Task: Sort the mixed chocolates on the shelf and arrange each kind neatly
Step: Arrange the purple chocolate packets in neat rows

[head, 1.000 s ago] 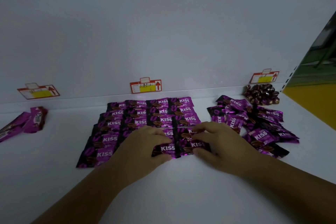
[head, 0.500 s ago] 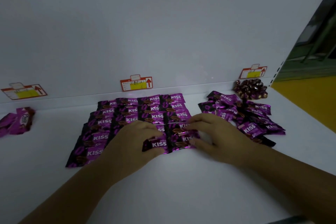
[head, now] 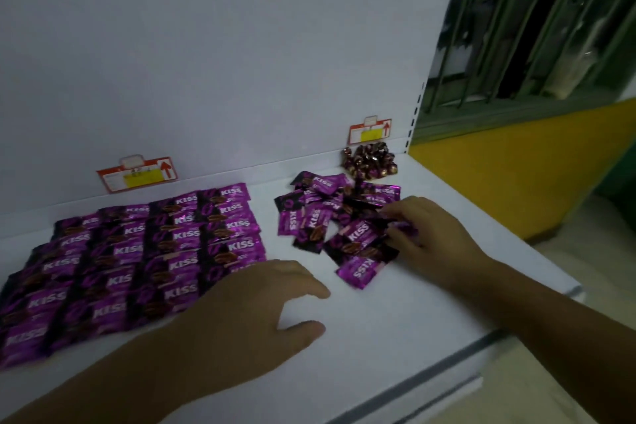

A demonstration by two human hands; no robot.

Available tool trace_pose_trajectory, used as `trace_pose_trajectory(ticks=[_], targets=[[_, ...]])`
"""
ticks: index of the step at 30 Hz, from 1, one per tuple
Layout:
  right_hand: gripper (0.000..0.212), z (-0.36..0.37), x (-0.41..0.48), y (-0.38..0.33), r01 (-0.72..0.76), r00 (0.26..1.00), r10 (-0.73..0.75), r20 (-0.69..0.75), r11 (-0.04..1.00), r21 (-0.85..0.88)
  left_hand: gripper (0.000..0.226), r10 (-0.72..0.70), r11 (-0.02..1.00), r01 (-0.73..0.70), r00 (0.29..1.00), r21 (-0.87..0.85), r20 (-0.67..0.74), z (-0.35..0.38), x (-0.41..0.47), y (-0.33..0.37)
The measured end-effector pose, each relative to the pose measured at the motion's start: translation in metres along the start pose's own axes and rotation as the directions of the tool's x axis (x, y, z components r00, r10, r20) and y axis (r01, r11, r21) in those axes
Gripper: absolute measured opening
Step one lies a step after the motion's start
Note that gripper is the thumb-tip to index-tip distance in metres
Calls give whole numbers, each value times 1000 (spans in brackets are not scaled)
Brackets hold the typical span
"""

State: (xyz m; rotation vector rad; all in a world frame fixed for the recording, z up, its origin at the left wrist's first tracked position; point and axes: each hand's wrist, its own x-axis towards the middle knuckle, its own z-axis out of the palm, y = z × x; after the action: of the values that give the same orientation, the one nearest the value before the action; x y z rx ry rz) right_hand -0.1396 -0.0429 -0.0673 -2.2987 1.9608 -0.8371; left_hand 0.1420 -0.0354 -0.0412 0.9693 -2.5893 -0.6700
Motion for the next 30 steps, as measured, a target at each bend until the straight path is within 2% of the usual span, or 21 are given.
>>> trace_pose_trajectory(ticks=[2, 5, 9, 14, 17, 21, 23, 26, 28, 30], targets=[[23, 1, -4, 6, 21, 998, -21, -53, 1000, 1, 52, -40, 999, 41, 998, 17, -40, 8, 18, 19], [24, 3, -5, 8, 74, 994, -74, -81, 997, -3, 60, -129, 990, 137, 977, 36, -169, 27, 44, 31], [16, 5, -4, 12, 156, 985, -156, -70, 988, -1, 61, -81, 977, 124, 969, 174, -235, 53, 67, 30], [16, 5, -5, 15, 193, 979, -188, -82, 979, 63, 37, 33, 981, 22, 962, 195, -271, 67, 68, 24], [16, 7, -6, 17, 229, 972, -223, -69, 970, 88, 28, 31, 985, 11, 970, 171, -243, 66, 66, 23], [20, 7, -6, 20, 259, 965, -251, -73, 958, 124, 39, 108, 979, -50, 951, 198, -290, 65, 66, 20], [24, 8, -6, 21, 286, 958, -280, -65, 953, 103, 41, 84, 980, -11, 930, 200, -359, 62, 66, 20], [34, 11, -4, 22, 314, 949, -314, -21, 949, 35, 39, -50, 991, 102, 893, 92, -448, 59, 65, 21], [35, 14, -3, 22, 320, 948, -320, -1, 948, -1, 50, -130, 985, 165, 908, 55, -398, 62, 60, 32], [30, 15, -1, 21, 344, 939, -344, 0, 939, -13, 59, -119, 978, 163, 949, 130, -292, 71, 53, 44]])
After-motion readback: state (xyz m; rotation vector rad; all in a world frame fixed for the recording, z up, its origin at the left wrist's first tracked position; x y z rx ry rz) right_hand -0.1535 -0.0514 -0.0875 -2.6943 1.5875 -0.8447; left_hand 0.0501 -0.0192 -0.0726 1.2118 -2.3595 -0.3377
